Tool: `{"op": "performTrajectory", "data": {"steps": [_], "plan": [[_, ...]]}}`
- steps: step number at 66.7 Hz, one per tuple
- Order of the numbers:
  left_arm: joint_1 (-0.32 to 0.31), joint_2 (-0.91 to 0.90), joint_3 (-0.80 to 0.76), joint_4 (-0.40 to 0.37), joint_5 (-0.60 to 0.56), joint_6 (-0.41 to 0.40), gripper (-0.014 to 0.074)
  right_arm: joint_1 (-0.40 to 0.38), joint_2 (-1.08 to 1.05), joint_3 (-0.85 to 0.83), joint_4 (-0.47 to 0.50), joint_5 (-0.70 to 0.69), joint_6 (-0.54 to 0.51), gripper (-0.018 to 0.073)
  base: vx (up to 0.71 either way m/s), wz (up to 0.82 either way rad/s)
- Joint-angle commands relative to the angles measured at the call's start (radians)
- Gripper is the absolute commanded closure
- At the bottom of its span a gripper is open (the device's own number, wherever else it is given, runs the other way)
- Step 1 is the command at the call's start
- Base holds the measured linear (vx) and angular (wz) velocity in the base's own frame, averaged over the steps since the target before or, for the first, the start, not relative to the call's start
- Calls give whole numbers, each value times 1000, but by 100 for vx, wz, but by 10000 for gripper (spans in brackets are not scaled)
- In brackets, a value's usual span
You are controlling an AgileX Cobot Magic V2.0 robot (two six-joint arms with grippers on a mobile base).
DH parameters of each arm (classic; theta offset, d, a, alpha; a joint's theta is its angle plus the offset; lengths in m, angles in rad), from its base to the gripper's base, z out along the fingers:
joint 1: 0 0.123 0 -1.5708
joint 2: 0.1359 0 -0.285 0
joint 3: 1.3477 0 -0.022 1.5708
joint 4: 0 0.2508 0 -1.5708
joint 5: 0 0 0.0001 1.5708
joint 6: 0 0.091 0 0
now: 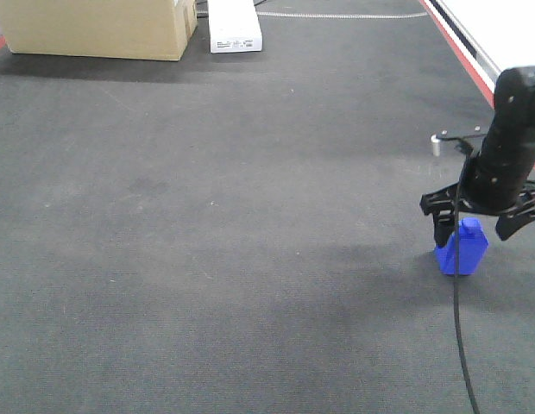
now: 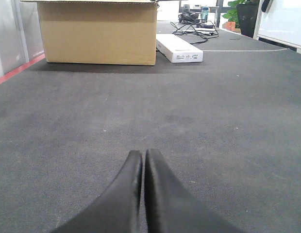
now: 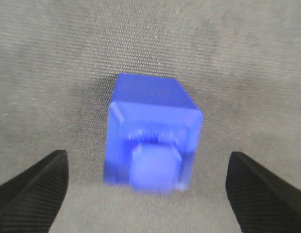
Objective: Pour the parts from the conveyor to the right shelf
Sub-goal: 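Lower the right gripper over the blue block and close on it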
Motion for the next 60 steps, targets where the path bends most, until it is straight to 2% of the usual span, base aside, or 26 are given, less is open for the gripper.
{"op": "performTrajectory", "data": {"steps": [1, 14, 21, 30, 34, 38, 48, 60], "plan": [[-7, 18, -20, -8, -79, -8, 602, -2, -27, -32, -13, 0, -8, -55, 0, 0], [-7, 18, -20, -8, -79, -8, 602, -2, 11, -32, -12, -34, -8, -27, 0, 0], [-7, 18, -20, -8, -79, -8, 602, -2, 20, -32, -12, -47, -8, 46, 0, 0], [-7, 18, -20, -8, -79, -8, 602, -2, 23, -32, -11, -92, -8, 272, 0, 0], [-7, 18, -20, -8, -79, -8, 602, -2, 23, -32, -11, -103, -6, 405, 0, 0], [-7, 18, -20, -8, -79, -8, 602, -2, 22, -32, -10, -108, -5, 579, 0, 0], [-7, 18, -20, -8, -79, -8, 602, -2, -8, -32, 8, -123, -4, 569, 0, 0], [-7, 18, -20, -8, -79, -8, 602, -2, -147, -28, 94, -214, -8, 567, 0, 0]]}}
